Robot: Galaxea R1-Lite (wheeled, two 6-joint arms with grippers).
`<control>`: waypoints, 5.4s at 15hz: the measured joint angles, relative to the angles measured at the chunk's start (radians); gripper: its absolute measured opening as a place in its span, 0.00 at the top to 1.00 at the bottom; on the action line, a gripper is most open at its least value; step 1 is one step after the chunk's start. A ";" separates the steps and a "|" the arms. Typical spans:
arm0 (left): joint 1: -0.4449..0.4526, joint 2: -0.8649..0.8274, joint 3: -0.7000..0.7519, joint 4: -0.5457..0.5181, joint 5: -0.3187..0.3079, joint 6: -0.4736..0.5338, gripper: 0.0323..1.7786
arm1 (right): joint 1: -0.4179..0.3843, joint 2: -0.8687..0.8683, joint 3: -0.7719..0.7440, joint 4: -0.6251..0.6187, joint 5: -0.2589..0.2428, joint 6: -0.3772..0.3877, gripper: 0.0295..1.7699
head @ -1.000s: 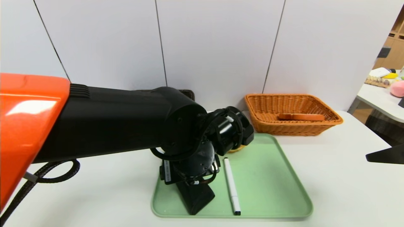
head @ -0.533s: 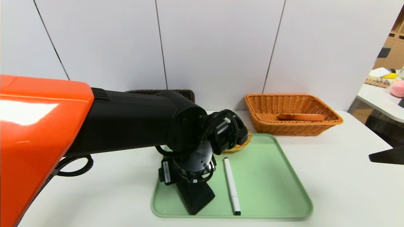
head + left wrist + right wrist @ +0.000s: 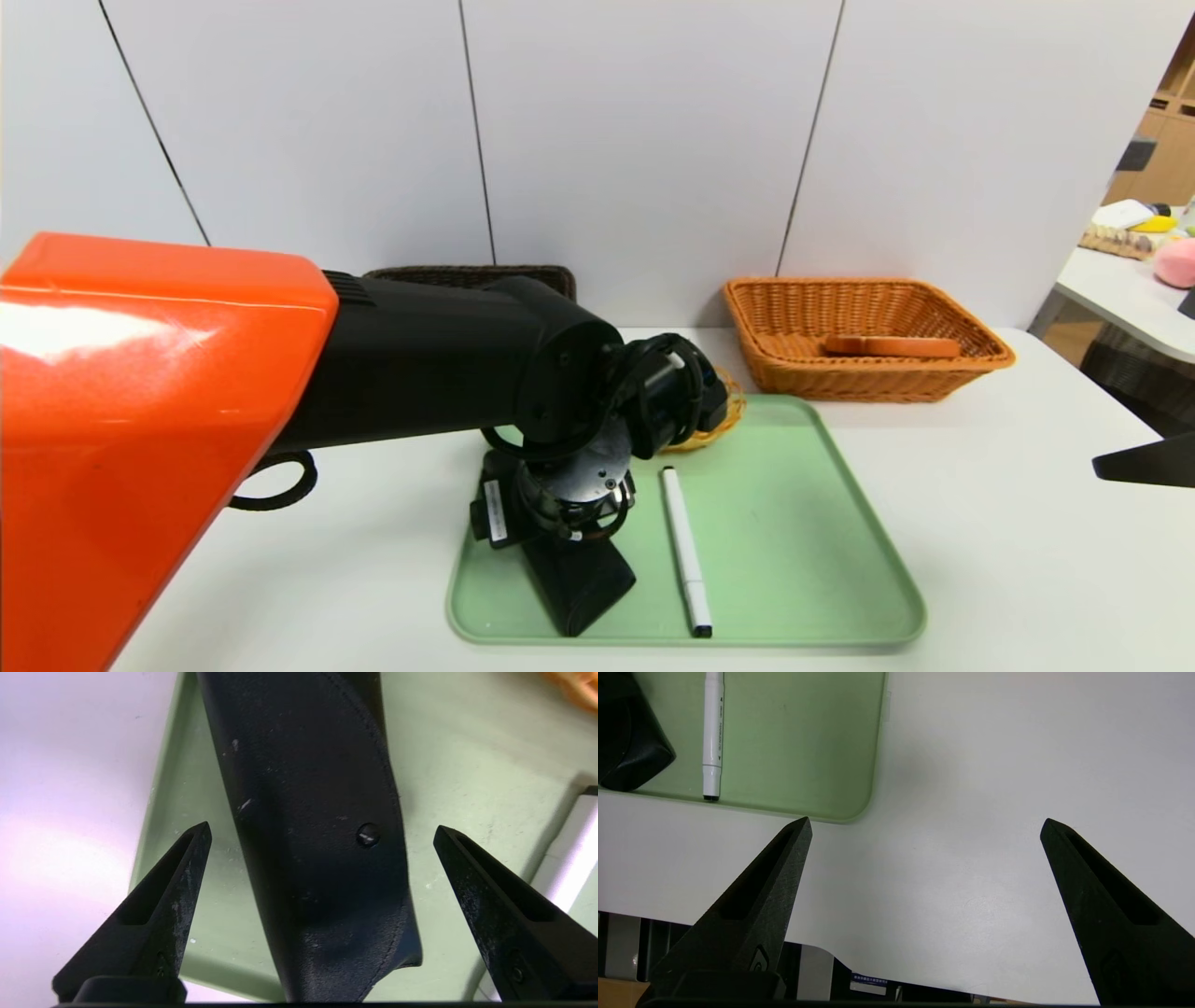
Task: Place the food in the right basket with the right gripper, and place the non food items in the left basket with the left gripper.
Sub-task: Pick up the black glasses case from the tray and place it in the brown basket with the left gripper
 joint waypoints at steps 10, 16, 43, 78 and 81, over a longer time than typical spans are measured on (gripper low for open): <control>0.001 0.021 -0.018 0.015 -0.011 0.001 0.05 | 0.001 0.001 0.000 -0.001 0.000 -0.003 0.04; 0.003 0.027 -0.023 0.016 -0.011 0.001 0.05 | 0.004 0.000 0.001 -0.001 0.002 -0.002 0.04; 0.010 0.006 -0.100 0.074 -0.010 0.001 0.73 | 0.022 -0.017 0.015 -0.001 0.003 0.000 0.04; 0.464 -0.117 0.011 -1.092 0.017 1.130 0.76 | 0.031 -0.055 0.086 -0.001 0.002 0.000 0.04; 0.480 -0.098 0.061 -1.152 0.030 1.121 0.76 | 0.032 -0.042 0.086 -0.021 0.002 -0.004 0.04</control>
